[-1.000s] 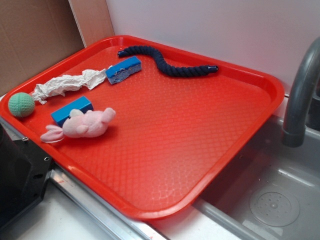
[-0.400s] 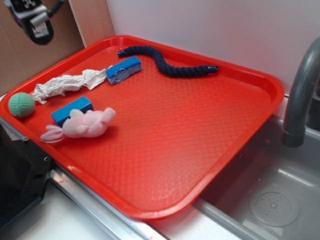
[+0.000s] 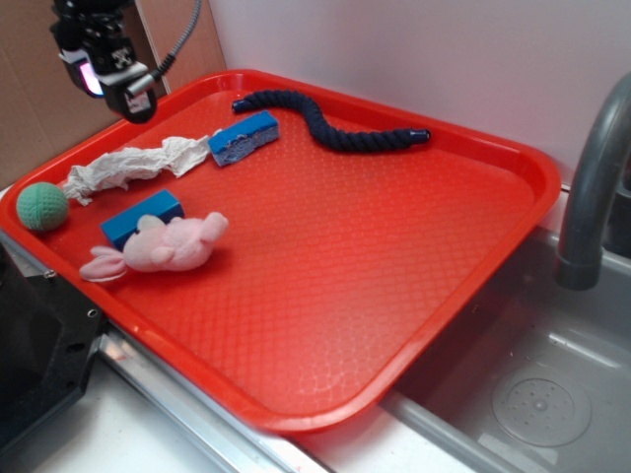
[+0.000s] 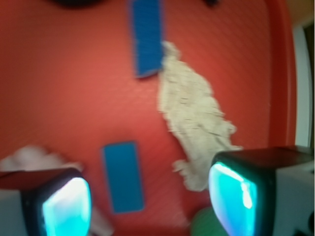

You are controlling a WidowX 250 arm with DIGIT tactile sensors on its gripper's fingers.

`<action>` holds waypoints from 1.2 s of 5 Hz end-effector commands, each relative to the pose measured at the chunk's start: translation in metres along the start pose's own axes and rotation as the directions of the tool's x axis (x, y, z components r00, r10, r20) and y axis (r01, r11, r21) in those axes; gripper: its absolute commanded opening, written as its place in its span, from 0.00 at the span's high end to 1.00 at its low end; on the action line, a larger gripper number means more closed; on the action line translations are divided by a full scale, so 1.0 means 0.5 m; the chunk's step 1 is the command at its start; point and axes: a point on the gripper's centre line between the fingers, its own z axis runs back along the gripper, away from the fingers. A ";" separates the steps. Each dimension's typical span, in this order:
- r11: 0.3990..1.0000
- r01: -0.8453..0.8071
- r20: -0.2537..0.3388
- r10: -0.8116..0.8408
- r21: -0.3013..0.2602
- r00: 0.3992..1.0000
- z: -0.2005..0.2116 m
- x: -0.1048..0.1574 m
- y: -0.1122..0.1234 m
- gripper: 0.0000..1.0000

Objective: Grab the white paper.

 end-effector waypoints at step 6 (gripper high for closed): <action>0.988 -0.040 -0.033 0.045 0.147 0.998 -0.082 -0.029 0.089 1.00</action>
